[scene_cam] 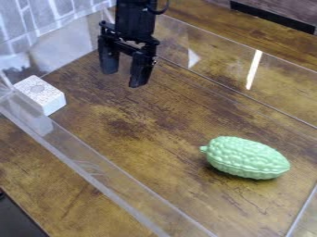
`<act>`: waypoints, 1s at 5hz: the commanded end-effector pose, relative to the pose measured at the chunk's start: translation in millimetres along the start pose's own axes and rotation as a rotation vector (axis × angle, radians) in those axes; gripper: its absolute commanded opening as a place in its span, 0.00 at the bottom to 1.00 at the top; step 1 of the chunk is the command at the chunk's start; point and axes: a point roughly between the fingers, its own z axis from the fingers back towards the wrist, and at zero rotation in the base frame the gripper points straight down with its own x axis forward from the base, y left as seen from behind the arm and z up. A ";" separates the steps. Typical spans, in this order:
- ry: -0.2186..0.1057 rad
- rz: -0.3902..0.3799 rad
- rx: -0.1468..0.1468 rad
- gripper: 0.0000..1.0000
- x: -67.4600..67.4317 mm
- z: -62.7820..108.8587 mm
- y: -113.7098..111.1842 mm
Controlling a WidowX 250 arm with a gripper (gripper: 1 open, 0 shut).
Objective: Remove the white object from inside the blue tray and put it on the table
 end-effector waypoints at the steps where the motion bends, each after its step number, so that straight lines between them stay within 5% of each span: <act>1: -0.034 0.026 0.003 1.00 -1.5 8.9 8.7; 5: -0.032 0.032 -0.006 1.00 -3.2 3.8 12.4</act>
